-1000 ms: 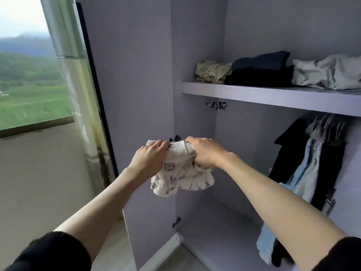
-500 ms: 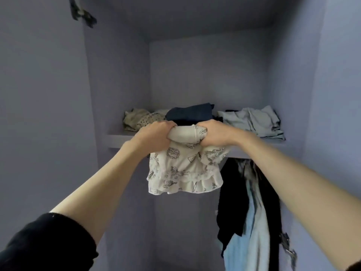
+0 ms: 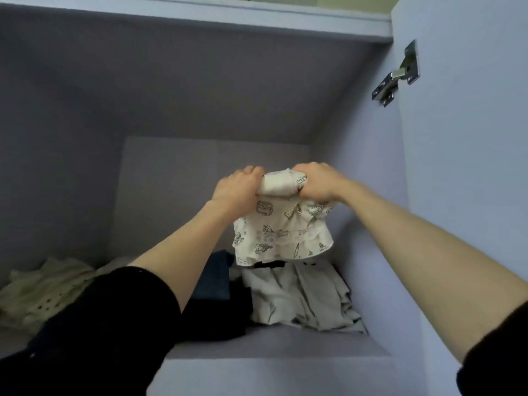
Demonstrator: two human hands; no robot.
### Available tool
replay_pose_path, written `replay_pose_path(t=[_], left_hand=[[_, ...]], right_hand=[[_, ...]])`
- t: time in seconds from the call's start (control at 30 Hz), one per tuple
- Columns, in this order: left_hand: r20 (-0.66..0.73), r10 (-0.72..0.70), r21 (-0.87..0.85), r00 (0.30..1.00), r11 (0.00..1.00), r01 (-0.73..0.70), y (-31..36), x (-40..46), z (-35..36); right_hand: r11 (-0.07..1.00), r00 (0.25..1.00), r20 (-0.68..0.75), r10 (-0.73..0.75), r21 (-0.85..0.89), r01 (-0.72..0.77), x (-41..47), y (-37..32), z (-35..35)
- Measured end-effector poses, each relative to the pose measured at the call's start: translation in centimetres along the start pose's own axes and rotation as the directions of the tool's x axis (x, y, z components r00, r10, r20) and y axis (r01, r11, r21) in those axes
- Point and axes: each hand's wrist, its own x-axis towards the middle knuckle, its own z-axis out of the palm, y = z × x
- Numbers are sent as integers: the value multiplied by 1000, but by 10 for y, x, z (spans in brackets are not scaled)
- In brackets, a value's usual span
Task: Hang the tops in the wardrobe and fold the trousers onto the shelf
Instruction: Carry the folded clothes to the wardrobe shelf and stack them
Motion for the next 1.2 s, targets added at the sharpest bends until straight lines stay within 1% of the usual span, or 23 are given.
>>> replay_pose_path(t=[0.07,0.1,0.13,0.17,0.2,0.23,0.27,0.3,0.33,0.37,0.4,0.43,0.5,0.6,0.63,0.67,0.73,0.8,0.87,0.93,1.0,1.07,1.2], left_hand=[[-174,18,67,985,998,-6,5,14,30],[-207,20,82,978,997,-3,9,13,44],[-192,18,85,981,996,-2,10,13,62],[-125,14,83,992,997,-4,11,9,80],[-14,20,80,1000,997,-19,12,3,99],[139,39,61,989,997,-48,12,-4,118],[323,73,16,944,996,-82,12,-12,133],[508,119,-47,853,993,-111,14,-22,148],[644,151,-95,750,988,-118,15,-30,159],[721,163,-118,674,987,-112,17,-34,167],[749,166,-133,642,986,-100,17,-34,173],[742,173,-156,647,984,-84,17,-33,174],[703,192,-217,685,975,-50,16,-28,174],[652,216,-354,727,934,39,16,-32,176],[656,215,-377,724,924,67,17,-35,179],[669,216,-371,711,926,67,20,-38,182],[705,200,-281,680,960,9,26,-42,185],[702,194,-247,685,969,-22,30,-44,177],[658,209,-273,723,962,-29,32,-48,161],[584,192,-268,789,963,-35,30,-58,146],[515,159,-240,843,970,-36,24,-76,130],[465,141,-249,874,968,-24,17,-97,114],[361,122,-314,925,949,-3,6,-138,79]], right_hand=[[984,973,-229,-9,-174,-31,14,13,15],[969,946,-321,-45,-243,-36,13,18,28],[955,923,-377,-76,-293,-41,11,24,45],[947,922,-378,-84,-317,-44,8,31,65],[946,946,-318,-69,-323,-39,1,38,86],[952,981,-193,-35,-304,-26,-9,46,109],[967,1000,-17,14,-253,-18,-20,53,130],[984,983,172,69,-174,-38,-32,60,152],[991,942,316,114,-97,-87,-44,65,169],[988,903,400,153,-44,-148,-54,69,182],[980,884,431,182,-6,-199,-59,71,190],[973,883,425,196,28,-230,-61,73,192],[965,908,367,203,85,-250,-57,73,187],[964,955,231,185,146,-222,-58,63,179],[967,954,240,179,136,-215,-61,59,182],[972,941,291,172,108,-211,-65,55,187],[976,898,406,170,58,-211,-72,52,195],[978,880,438,185,8,-209,-72,51,191],[982,890,417,185,-57,-178,-72,49,183],[985,916,364,172,-70,-157,-77,45,176],[987,936,317,154,-1,-162,-91,38,169],[985,953,271,136,68,-160,-107,27,160],[985,977,171,123,95,-141,-141,-1,141]])
